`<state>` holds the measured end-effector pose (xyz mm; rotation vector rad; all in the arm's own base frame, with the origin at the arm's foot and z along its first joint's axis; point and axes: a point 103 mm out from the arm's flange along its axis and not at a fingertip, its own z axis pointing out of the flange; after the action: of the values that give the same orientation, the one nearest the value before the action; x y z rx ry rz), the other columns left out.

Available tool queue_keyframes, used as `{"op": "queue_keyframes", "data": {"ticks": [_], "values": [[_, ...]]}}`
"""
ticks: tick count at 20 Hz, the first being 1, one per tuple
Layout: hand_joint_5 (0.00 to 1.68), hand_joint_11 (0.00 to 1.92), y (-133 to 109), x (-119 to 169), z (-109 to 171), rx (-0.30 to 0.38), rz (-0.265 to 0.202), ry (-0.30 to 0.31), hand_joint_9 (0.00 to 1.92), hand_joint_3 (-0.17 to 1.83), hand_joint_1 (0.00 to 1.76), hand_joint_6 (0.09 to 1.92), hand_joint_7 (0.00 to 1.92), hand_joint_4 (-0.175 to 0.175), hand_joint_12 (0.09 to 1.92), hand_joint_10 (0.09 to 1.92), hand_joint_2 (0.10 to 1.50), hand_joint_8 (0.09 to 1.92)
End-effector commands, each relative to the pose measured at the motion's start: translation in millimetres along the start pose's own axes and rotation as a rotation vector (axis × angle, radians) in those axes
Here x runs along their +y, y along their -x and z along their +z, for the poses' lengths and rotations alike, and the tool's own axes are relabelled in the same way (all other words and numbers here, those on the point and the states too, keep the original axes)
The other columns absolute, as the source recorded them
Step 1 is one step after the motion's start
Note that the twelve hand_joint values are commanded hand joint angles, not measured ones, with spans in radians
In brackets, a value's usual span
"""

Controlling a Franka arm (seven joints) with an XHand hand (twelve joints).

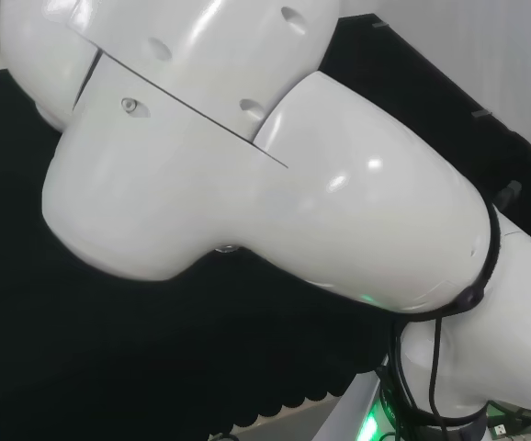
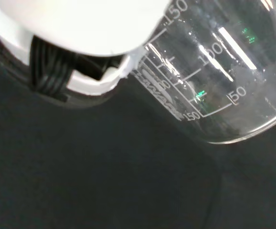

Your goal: Pour the water from the handheld beaker into the one on the table.

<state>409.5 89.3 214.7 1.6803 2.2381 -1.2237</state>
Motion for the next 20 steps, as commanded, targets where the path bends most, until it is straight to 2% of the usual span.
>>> {"op": "queue_keyframes", "data": {"ticks": [1,6,10,15,20], "values": [[1.49,1.49,11.5,-1.8,4.6,0.122,-0.02,0.037,1.66,0.66,1.44,0.21,1.45,-0.175,0.58,0.09,0.57,0.31],[1.49,1.48,22.8,-4.0,11.8,0.238,-0.048,0.117,1.66,0.66,1.44,0.21,1.45,-0.175,0.58,0.09,0.57,0.31],[1.49,1.48,29.9,-4.9,17.7,0.301,-0.072,0.18,1.66,0.65,1.44,0.2,1.44,-0.175,0.58,0.09,0.57,0.33],[1.49,1.47,37.2,-3.6,27.0,0.383,-0.082,0.221,1.65,0.64,1.44,0.2,1.44,-0.175,0.58,0.09,0.58,0.34],[1.48,1.47,45.4,-0.3,36.6,0.502,-0.099,0.269,1.65,0.63,1.44,0.21,1.42,-0.175,0.58,0.09,0.58,0.37]]}}
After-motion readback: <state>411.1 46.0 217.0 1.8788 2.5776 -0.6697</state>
